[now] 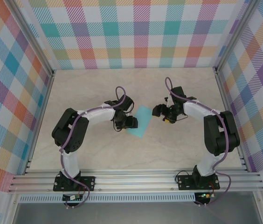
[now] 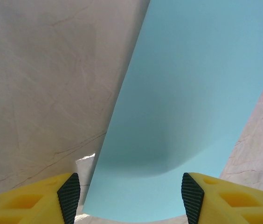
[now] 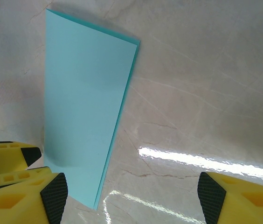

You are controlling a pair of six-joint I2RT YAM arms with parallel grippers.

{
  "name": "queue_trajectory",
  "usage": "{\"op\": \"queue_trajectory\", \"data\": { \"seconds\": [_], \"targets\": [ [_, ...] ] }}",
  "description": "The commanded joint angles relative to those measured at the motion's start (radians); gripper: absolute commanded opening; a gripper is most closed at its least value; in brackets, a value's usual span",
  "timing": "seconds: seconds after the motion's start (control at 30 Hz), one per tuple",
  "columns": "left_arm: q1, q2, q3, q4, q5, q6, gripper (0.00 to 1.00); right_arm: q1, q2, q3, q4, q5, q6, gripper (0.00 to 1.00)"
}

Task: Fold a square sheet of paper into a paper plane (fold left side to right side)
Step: Pick up the square sheet of paper from the center of the table.

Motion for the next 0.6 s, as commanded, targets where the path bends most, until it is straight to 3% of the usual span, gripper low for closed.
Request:
{"op": "queue_trajectory", "data": {
  "seconds": [0.0, 0.57],
  "targets": [
    [0.009, 0.024, 0.001, -0.037, 0.040, -0.002, 0.61, 0.002, 0.000, -0.003, 0.005, -0.013, -0.007, 0.76],
    [-0.064, -0.021, -0.019, -0.025, 0.155, -0.047, 0.57, 0.003, 0.003, -0.007, 0.010, -0.013, -0.004, 0.77]
  ]
}}
